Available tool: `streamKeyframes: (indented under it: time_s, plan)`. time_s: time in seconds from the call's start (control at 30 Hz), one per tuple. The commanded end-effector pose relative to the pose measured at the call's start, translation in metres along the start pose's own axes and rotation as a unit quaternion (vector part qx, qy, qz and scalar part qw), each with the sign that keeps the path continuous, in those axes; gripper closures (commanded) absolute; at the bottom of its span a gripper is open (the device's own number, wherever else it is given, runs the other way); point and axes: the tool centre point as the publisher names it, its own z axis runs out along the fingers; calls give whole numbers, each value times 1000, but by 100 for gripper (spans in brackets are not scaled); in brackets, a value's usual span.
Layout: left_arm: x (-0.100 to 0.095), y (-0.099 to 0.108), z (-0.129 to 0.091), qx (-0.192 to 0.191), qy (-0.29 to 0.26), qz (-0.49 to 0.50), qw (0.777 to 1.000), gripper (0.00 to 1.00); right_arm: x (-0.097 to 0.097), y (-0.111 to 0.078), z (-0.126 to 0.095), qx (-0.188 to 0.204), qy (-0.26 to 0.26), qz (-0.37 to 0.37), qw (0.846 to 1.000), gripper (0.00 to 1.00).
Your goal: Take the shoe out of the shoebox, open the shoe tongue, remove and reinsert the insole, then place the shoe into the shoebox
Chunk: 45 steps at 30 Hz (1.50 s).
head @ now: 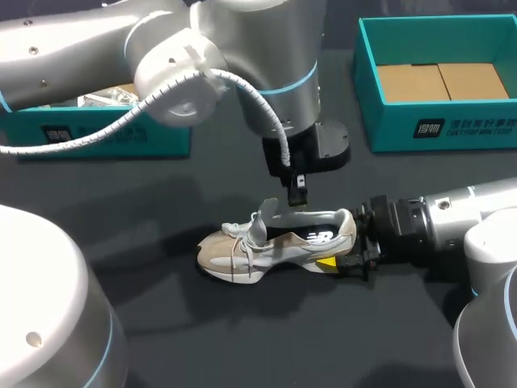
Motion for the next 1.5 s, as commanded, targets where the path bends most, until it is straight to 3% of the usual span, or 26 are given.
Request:
streamKeyframes:
  time_s: [0.03,0.3,0.87,1.47,1.5]
  plan:
    - [-11,-10,23,0,15,14,1000,100,1,0,0,2,0,0,1000,100]
    - [-11,-10,23,0,15,14,1000,100,1,0,0,2,0,0,1000,100]
    - [-5,-3,87,-30,49,19,998,100,1,0,0,2,0,0,1000,100]
    - [4,7,117,-45,84,26,995,100,1,0,0,2,0,0,1000,100]
    - [4,7,119,-46,84,26,995,94,1,0,0,2,0,0,1000,100]
